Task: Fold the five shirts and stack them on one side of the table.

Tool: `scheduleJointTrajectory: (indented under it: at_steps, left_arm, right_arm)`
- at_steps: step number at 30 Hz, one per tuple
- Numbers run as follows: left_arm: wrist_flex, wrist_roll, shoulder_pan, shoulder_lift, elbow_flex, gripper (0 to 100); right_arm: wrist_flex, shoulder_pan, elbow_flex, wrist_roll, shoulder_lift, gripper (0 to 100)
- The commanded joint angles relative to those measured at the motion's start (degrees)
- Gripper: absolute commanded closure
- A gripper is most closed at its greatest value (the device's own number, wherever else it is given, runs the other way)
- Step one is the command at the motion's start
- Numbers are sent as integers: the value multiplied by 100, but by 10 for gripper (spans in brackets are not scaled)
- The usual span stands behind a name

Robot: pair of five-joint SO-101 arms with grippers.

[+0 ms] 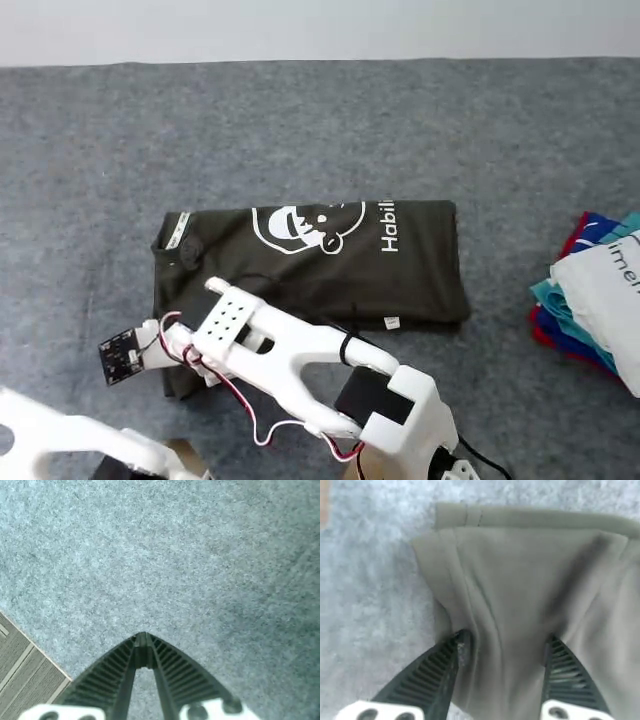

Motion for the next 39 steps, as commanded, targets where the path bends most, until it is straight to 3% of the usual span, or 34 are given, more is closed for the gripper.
scheduleJointTrajectory:
  at_steps: [1, 20, 39]
  left_arm:
    - [-141, -35, 44, -132, -48, 995]
    - [-123, -35, 44, -132, -31, 995]
    - [-114, -35, 18, -132, -31, 995]
  right_arm:
    - [391, 48, -527, -176, -462, 761]
    - [576, 4, -545, -747, 4, 761]
    - [365, -224, -809, -686, 532, 787]
